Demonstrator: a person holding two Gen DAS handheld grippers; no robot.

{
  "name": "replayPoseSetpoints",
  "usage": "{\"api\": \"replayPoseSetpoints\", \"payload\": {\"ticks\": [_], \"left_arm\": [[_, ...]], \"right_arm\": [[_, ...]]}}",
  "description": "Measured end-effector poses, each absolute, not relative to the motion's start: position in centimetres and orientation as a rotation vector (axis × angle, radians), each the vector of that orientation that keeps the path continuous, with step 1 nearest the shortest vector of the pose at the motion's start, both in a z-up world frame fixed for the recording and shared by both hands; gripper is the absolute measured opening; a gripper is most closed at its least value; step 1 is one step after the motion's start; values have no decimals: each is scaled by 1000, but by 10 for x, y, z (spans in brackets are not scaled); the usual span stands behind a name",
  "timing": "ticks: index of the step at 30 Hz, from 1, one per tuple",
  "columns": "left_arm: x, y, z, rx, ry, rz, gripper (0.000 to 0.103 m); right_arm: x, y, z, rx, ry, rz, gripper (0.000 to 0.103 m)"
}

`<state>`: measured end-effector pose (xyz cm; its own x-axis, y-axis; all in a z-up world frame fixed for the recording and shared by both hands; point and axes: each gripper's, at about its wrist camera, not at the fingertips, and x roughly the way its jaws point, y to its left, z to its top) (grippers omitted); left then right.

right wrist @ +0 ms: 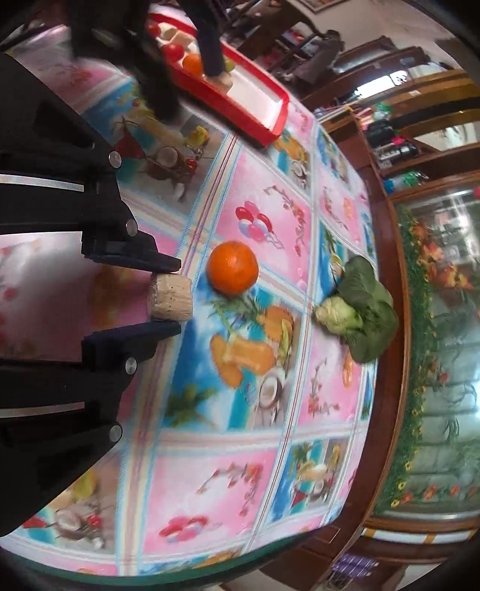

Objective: Organize fruits
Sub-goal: 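Grasp a cork cube with the right tool while the left tool grasps the orange, then carry the orange and cork cube over the tray with both tools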

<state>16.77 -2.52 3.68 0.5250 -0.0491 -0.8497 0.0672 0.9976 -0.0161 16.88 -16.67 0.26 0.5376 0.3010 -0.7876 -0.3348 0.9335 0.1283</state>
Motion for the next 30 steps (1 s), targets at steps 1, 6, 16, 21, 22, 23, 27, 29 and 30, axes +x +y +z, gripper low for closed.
{"api": "replayPoseSetpoints", "payload": {"ticks": [1, 6, 16, 21, 22, 23, 27, 29, 30], "left_arm": [[176, -32, 35, 10, 1017, -88, 80], [207, -65, 25, 14, 1028, -129, 80], [224, -74, 3, -43, 1063, -200, 38], [207, -52, 6, -120, 1067, -251, 37], [201, -49, 7, -129, 1068, -257, 38], [194, -44, 8, -135, 1067, -262, 38], [162, -28, 13, -136, 1060, -273, 38], [143, -17, 15, -152, 1060, -274, 38], [135, -12, 16, -167, 1057, -277, 38]], "right_arm": [[168, -170, 4, -32, 933, 380, 27], [153, -195, 2, 15, 956, 382, 27], [149, -221, -3, 116, 971, 366, 27], [145, -218, 3, 88, 949, 355, 27], [144, -218, 3, 84, 945, 354, 27], [141, -216, 5, 81, 942, 355, 27], [126, -206, 10, 61, 931, 366, 27], [120, -201, 12, 49, 930, 373, 27], [114, -196, 13, 41, 930, 378, 27]]}}
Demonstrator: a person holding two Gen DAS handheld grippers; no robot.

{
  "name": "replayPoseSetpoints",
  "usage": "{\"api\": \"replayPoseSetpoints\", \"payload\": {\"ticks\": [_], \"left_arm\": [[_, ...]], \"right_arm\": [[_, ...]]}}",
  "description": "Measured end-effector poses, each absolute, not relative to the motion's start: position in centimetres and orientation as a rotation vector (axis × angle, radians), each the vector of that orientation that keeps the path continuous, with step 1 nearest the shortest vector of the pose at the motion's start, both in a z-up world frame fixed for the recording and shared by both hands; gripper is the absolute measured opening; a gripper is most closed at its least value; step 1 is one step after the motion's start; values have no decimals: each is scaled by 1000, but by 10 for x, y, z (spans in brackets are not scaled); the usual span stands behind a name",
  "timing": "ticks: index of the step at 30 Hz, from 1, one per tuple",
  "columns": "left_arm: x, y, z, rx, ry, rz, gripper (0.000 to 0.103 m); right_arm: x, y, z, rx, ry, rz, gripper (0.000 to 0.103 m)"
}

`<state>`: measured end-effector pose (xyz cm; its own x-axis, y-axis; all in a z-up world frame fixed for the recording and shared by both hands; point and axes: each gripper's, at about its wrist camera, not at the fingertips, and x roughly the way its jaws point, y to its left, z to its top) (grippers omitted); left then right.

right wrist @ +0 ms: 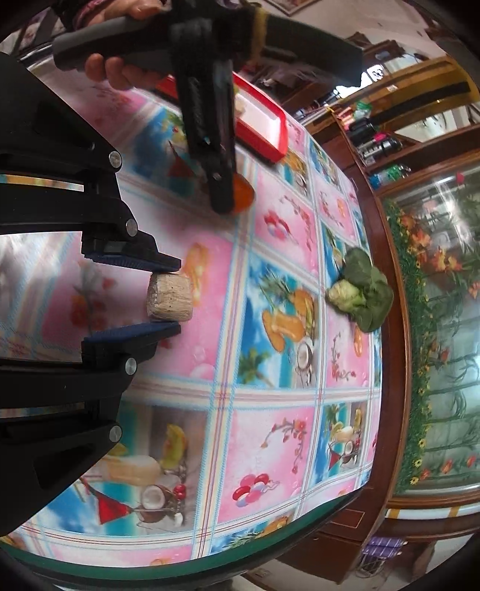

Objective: Organize fruits
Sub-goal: 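Carry the orange and cork cube over the tray with both tools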

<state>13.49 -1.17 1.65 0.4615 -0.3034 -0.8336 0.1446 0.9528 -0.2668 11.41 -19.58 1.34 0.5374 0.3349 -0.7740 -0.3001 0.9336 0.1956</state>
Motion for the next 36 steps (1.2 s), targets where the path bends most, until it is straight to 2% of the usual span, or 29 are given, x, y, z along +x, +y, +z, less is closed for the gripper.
{"api": "replayPoseSetpoints", "payload": {"ticks": [8, 16, 27, 36], "left_arm": [[79, 33, 26, -192, 1021, -264, 38], [68, 101, 43, -254, 978, -184, 38], [98, 191, 54, -210, 934, -33, 38], [139, 212, 32, -216, 975, 8, 38]], "right_arm": [[91, -155, 13, 25, 961, 428, 27], [96, -91, 21, 17, 964, 512, 27], [130, 11, 39, 3, 924, 637, 27], [163, 79, 30, -102, 903, 641, 27]]}}
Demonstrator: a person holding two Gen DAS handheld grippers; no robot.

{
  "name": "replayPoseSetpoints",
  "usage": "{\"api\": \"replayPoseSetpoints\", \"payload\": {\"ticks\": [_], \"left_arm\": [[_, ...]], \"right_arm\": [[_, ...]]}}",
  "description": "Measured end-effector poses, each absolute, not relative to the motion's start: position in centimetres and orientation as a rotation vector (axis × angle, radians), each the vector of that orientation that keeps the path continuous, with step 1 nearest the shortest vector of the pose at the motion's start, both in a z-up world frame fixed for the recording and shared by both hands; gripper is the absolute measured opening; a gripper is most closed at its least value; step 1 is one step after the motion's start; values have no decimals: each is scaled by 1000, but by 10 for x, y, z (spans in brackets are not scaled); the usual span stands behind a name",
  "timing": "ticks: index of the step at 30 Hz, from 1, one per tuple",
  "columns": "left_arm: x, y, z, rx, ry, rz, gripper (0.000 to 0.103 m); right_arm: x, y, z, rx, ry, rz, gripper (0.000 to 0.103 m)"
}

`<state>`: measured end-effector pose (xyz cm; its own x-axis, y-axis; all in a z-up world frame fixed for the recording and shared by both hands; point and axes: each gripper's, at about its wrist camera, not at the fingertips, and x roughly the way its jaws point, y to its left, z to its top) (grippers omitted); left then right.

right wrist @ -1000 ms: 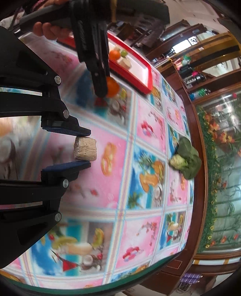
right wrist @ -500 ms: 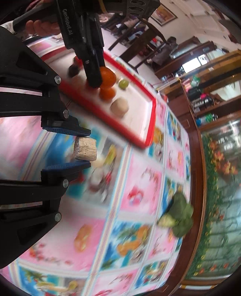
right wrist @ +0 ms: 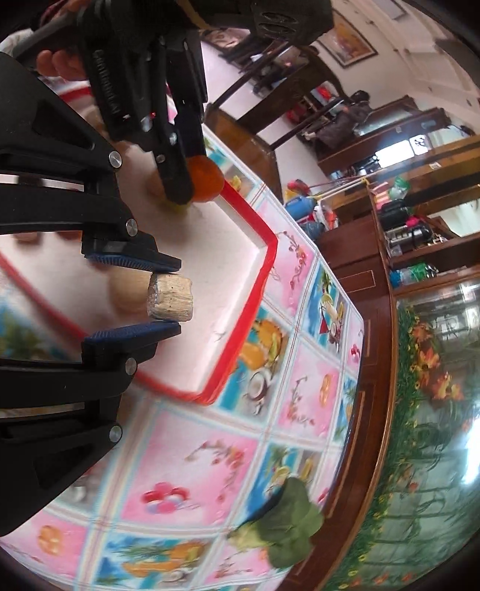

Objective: Organize fruits
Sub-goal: 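Carry the orange and cork cube over the tray with both tools, then open both tools to release the orange and cork cube into the tray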

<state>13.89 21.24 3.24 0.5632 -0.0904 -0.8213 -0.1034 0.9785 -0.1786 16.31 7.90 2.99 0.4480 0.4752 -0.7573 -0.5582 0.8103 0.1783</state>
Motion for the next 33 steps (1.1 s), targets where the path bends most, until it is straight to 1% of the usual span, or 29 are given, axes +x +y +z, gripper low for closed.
{"api": "replayPoseSetpoints", "payload": {"ticks": [7, 12, 20, 22, 23, 24, 28, 30, 33], "left_arm": [[157, 216, 12, -220, 1016, 17, 38], [162, 215, 9, -187, 1010, 26, 38], [167, 220, 8, -197, 1017, 48, 39], [168, 221, 8, -200, 1020, 55, 48], [167, 223, 9, -205, 1018, 63, 57], [166, 223, 9, -208, 1015, 71, 60], [162, 228, 11, -228, 1012, 78, 67], [161, 229, 11, -230, 1012, 85, 73], [155, 231, 12, -243, 1016, 90, 75]], "right_arm": [[179, 95, 5, -165, 941, 612, 27], [184, 97, -5, -181, 963, 604, 27], [185, 101, -7, -217, 957, 595, 28], [185, 101, -7, -224, 958, 581, 32], [184, 100, -6, -223, 961, 575, 33], [184, 99, -6, -221, 965, 573, 33], [182, 93, -4, -213, 979, 550, 33], [180, 88, 0, -197, 982, 539, 33], [175, 83, 5, -180, 984, 522, 33]]}}
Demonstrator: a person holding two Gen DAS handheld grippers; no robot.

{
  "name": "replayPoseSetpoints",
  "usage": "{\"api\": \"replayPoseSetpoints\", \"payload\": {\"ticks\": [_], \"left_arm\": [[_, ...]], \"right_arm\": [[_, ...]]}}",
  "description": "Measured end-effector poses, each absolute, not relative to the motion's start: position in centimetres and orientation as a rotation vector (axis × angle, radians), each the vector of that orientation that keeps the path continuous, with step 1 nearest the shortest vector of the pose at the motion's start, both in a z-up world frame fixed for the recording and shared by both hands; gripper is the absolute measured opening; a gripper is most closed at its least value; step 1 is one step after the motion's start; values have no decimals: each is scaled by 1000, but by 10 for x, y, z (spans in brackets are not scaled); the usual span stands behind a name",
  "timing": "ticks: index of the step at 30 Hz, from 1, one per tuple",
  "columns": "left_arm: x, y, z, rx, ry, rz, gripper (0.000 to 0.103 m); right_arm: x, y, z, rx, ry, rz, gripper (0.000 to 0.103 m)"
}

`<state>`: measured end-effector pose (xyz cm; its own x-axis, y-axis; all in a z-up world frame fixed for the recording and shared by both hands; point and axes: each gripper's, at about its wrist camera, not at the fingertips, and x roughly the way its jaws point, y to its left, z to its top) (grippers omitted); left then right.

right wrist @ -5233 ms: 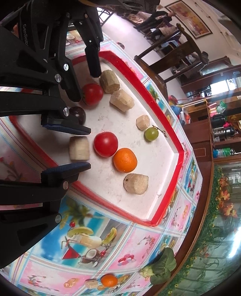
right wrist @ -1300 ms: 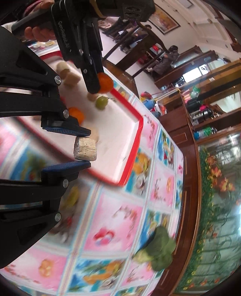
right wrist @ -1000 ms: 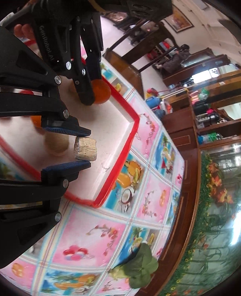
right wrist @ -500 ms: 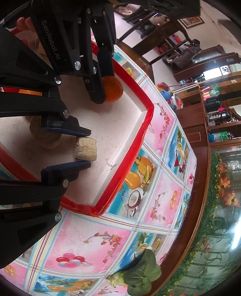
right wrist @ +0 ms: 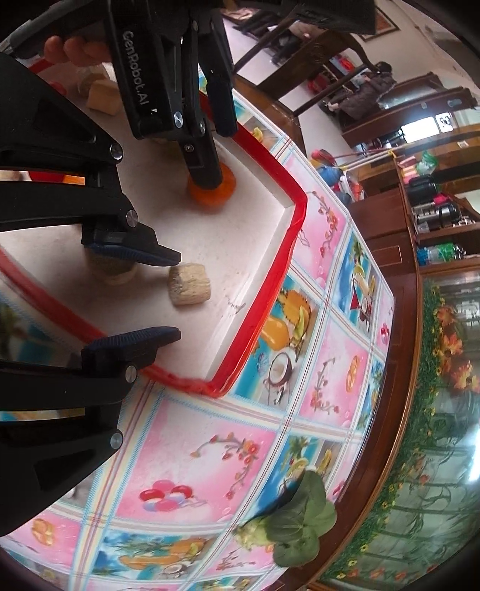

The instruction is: Organize fruits

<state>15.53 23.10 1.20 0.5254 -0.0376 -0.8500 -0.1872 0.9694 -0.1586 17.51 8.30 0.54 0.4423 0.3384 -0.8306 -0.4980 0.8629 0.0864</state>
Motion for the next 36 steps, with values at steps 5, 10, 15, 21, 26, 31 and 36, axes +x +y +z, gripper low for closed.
{"api": "replayPoseSetpoints", "payload": {"ticks": [5, 10, 15, 21, 26, 31, 36], "left_arm": [[133, 230, 19, -265, 1013, 111, 79], [97, 220, 26, -278, 1003, 136, 82], [56, 205, 27, -309, 1023, 152, 82], [2, 182, 30, -295, 1011, 175, 82], [-33, 171, 25, -318, 1028, 212, 82], [-54, 167, 21, -323, 1025, 250, 82], [-67, 165, 16, -304, 1042, 260, 82]], "right_arm": [[159, 75, 17, -161, 981, 517, 34], [128, 68, 27, -170, 989, 574, 35], [81, 55, 35, -176, 988, 645, 37], [33, 37, 39, -197, 982, 694, 41], [3, 24, 34, -215, 990, 714, 42], [-19, 17, 29, -247, 991, 733, 44], [-29, 16, 21, -279, 1016, 750, 47]]}}
